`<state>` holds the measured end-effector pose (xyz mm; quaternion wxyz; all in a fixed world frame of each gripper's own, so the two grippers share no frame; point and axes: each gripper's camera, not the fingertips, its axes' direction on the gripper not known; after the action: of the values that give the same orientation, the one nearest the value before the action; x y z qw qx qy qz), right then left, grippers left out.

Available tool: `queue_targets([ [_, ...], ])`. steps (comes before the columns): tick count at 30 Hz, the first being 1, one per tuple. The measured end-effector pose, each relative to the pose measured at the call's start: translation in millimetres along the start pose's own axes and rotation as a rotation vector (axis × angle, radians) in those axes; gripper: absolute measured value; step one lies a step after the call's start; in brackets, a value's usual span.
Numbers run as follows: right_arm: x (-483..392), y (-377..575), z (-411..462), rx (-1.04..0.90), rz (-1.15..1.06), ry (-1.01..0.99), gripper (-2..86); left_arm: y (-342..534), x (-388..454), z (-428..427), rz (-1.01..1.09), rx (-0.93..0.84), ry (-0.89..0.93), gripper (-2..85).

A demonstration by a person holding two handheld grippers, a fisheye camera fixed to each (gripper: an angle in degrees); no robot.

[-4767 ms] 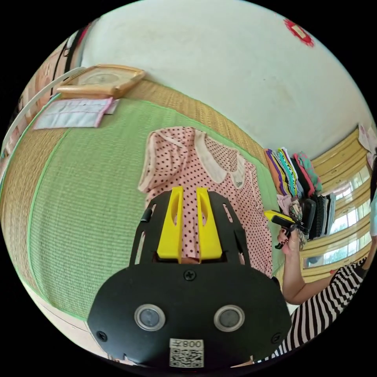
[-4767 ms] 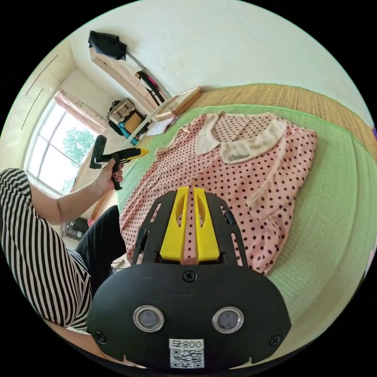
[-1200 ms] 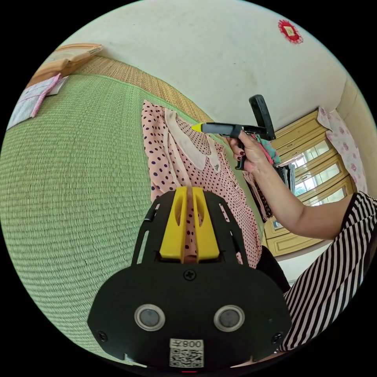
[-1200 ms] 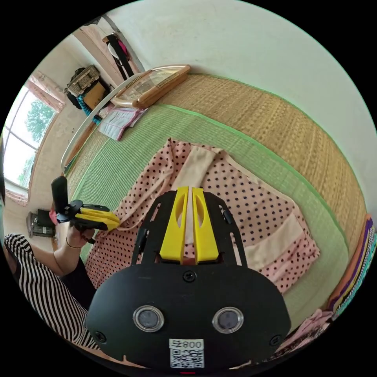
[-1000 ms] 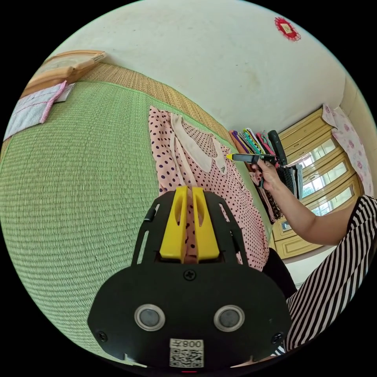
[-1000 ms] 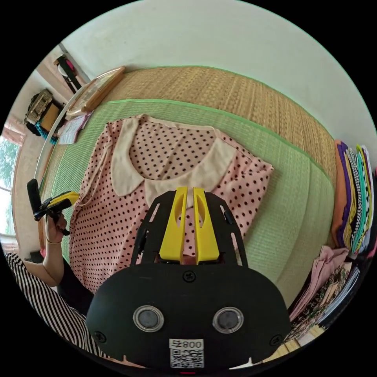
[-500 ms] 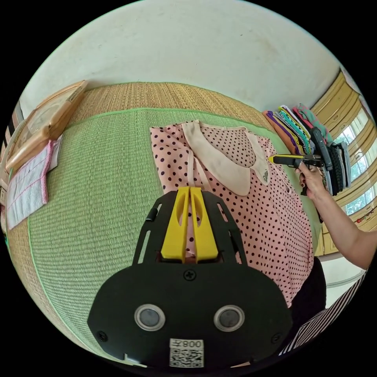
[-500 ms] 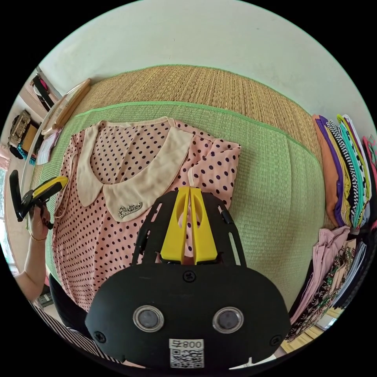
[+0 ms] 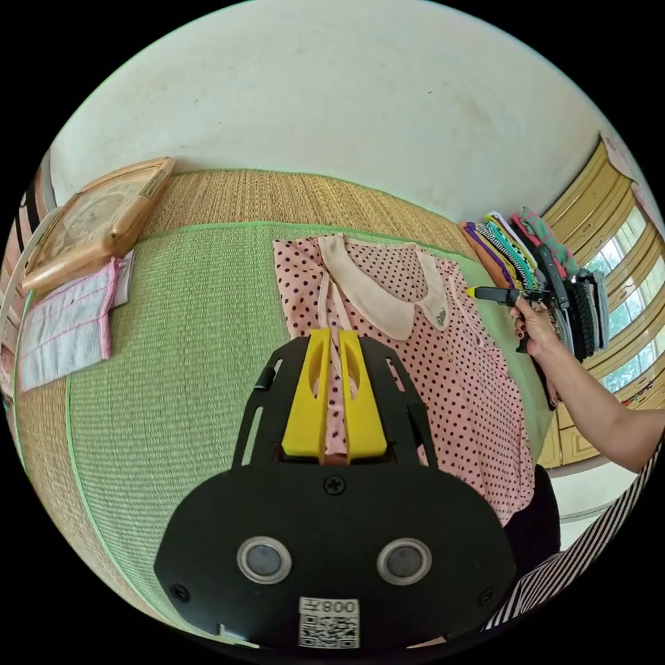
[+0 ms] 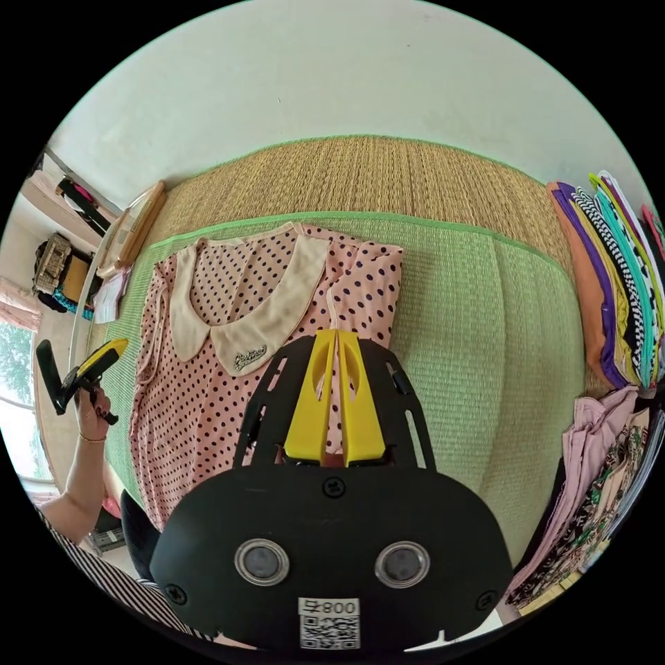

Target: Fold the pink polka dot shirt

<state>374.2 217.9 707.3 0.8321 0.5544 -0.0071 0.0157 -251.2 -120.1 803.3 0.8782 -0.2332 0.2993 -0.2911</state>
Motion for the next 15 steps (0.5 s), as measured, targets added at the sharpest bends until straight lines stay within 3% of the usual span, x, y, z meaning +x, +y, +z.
queue_targets([
  [4,33,76,-31,0.007,0.030,-0.138,3.7,75,-10,-32,-0.083,-0.059,0.162,2.3],
  [10,80,229,-57,-0.059,0.143,-0.282,6.6,186,-24,-69,-0.286,-0.189,0.220,3.6],
  [15,116,337,-62,-0.096,0.273,-0.350,8.5,244,-30,-87,-0.414,-0.197,0.318,5.9],
])
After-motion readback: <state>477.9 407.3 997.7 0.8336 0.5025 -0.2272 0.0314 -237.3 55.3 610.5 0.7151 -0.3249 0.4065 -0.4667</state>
